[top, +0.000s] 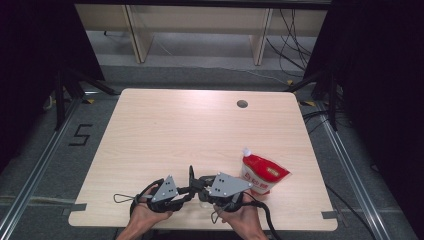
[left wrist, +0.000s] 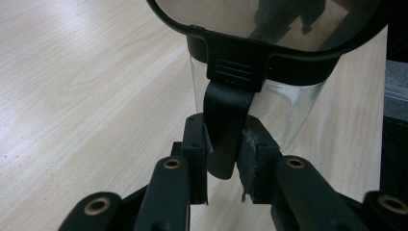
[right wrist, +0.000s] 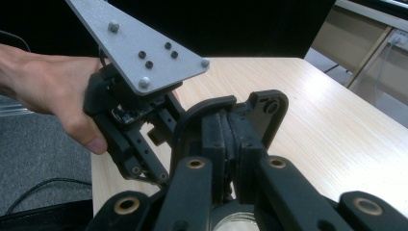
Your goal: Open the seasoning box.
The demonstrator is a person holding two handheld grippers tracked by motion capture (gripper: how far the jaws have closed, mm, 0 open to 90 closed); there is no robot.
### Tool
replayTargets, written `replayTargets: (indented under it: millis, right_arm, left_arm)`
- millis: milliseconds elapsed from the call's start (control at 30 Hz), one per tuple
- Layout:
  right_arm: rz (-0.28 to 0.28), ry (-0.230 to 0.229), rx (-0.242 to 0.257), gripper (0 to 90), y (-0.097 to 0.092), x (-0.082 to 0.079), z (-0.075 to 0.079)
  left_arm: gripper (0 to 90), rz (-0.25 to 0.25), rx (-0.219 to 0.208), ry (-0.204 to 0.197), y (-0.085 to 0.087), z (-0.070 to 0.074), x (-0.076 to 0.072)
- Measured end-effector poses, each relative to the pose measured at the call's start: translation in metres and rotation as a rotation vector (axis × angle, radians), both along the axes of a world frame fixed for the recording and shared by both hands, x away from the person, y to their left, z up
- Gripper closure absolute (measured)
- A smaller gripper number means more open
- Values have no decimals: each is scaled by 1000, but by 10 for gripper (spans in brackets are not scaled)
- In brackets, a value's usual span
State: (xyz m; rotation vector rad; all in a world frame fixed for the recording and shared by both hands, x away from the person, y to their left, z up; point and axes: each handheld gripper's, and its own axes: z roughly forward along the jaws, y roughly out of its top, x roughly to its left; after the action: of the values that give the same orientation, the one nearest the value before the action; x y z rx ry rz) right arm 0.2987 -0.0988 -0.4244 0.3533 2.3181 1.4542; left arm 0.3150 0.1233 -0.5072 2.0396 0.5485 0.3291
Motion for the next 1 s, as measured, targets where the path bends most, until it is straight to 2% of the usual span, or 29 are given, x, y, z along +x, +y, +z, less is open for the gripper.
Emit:
replayTargets:
  millis: [133,167,267,367,400,467,600,700,733,767,800,833,867,933,967,1000]
  right_arm:
    - [-20,-6,6,827,-6,-1,1]
    - [-26,-3,10,822,-9,-1,2]
    - [-46,7,26,799,-22,0,1]
    - [-59,8,22,781,-30,0,-2]
    - [-75,24,25,754,-38,0,-5]
    - [-89,26,27,720,-45,0,-8]
    - [-145,49,52,609,-66,-4,-14]
    - [-157,55,70,586,-77,-7,-19]
    - [-166,69,68,570,-83,-9,-21]
    - [-176,66,67,560,-88,-10,-23]
    - [-182,70,73,537,-97,-13,-26]
    - [-182,70,73,537,-97,-13,-26]
    - [-191,80,77,527,-101,-15,-27]
    - [-207,99,81,504,-112,-19,-29]
    - [-209,94,90,497,-114,-19,-30]
    - [-213,97,78,490,-118,-20,-31]
  left_arm:
    - [727,-18,-5,6,1,0,0]
    - [708,-8,-18,21,1,0,-1]
    - [642,-15,-5,26,4,0,-1]
    - [549,8,-2,28,6,0,-1]
    - [535,4,18,14,9,2,0]
    - [505,14,-7,29,12,2,-2]
    - [430,23,-11,47,17,4,-5]
    - [400,36,-14,50,18,4,-8]
    - [383,22,12,37,21,5,-7]
    - [359,53,-8,63,21,5,-10]
    - [326,47,1,65,24,6,-10]
    - [317,47,1,65,24,6,-10]
    - [317,71,-12,82,24,5,-13]
    - [290,72,-18,96,26,6,-15]
    - [277,72,-18,96,26,6,-15]
    - [262,76,-9,92,28,6,-16]
